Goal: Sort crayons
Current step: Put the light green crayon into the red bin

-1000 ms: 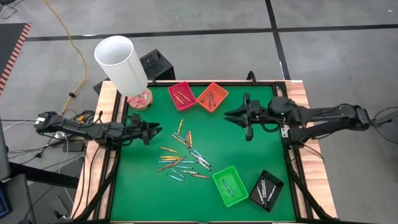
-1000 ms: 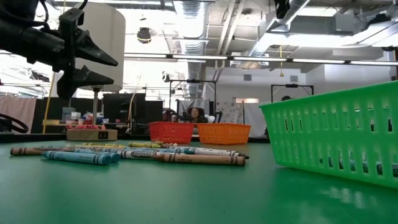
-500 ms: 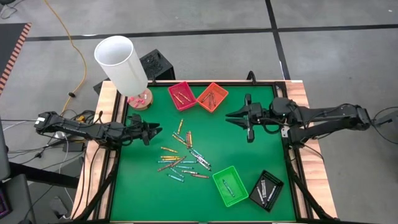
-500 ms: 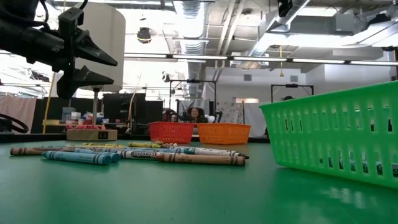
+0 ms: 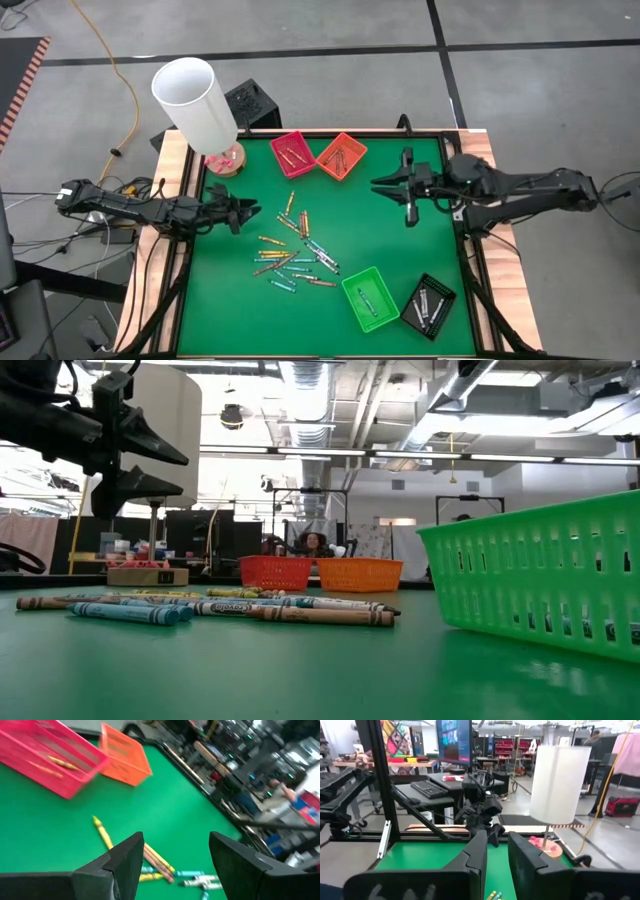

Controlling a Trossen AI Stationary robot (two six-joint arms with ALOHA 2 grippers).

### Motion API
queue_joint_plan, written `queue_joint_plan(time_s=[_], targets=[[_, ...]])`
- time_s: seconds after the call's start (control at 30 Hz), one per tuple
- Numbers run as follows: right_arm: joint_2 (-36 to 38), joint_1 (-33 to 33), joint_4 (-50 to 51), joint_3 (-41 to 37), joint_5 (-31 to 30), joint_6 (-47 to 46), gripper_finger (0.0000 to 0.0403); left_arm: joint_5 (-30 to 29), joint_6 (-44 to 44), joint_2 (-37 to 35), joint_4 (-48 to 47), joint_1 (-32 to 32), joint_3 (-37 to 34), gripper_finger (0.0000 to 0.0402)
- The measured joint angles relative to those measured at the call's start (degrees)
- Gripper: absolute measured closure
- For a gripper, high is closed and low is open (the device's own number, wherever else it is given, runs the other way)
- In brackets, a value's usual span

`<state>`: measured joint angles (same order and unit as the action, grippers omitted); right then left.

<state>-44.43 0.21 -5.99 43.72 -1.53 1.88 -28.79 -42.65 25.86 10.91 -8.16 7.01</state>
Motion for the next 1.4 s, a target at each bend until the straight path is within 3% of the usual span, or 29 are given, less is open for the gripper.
queue_joint_plan(time_s=[0.17, 0.37, 0.77, 1.17, 1.4], targets=[[6.5, 0.0, 4.7, 0.0, 0.0, 1.5, 0.0321, -7.1, 0.5, -0.5, 0.1, 0.0, 0.0, 0.0186], [10.2, 0.0, 8.3, 0.0, 0.0, -1.3, 0.0321, -7.0, 5.2, -4.1, 0.2, 0.0, 0.0, 0.0186], [6.8, -1.0, 8.8, 0.0, -1.3, 1.6, 0.0321, -6.1, 9.3, -13.2, -4.9, 0.0, 0.0, 0.0186], [7.8, -4.5, 13.3, -0.1, -1.5, 2.7, 0.0321, -6.6, 11.6, -22.5, -9.5, 0.0, 0.0, 0.0186], [6.6, -5.1, 4.2, -9.1, -1.4, 1.1, 0.0321, -7.2, 11.5, -25.7, -15.5, 0.0, 0.0, 0.0186]])
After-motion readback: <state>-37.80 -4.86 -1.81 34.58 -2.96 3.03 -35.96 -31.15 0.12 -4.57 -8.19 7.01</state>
